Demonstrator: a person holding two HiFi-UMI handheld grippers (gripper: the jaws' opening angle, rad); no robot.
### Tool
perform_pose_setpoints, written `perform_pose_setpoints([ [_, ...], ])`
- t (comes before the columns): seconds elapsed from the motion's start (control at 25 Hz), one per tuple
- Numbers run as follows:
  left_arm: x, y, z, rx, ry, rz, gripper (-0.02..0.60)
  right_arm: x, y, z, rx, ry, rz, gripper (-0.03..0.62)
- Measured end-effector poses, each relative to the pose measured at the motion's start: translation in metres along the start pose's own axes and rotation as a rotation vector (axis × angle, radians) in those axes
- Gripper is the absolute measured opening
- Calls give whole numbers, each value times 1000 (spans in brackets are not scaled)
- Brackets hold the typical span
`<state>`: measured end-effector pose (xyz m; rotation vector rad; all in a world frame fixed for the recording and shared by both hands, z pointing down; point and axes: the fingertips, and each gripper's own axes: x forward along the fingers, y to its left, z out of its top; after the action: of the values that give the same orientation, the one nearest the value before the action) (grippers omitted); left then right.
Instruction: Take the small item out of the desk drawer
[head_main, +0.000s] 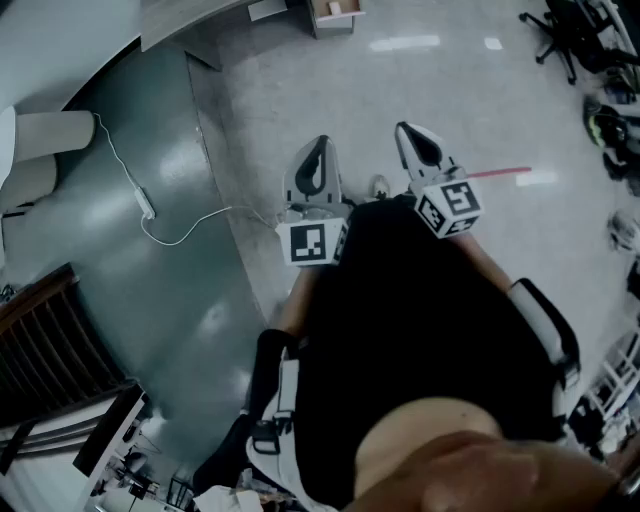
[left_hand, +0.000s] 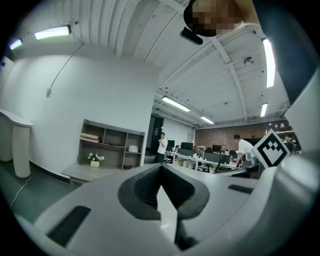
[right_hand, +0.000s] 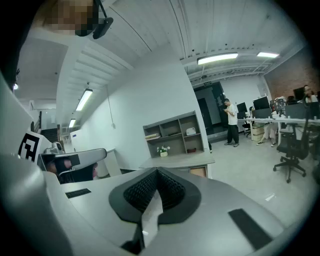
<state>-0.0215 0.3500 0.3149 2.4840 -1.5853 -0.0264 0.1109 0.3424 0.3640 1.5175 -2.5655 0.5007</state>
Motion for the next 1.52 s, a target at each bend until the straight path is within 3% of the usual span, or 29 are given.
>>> perform_pose_setpoints([
  [0.56,-11,10,-1,-9,1,-16,-9,2,17,-2,25,-1,-1,-2],
  [1.52,-35,86,-6,-39,12,-118,-9,49,87,-16,-2,-5,-81,-2],
])
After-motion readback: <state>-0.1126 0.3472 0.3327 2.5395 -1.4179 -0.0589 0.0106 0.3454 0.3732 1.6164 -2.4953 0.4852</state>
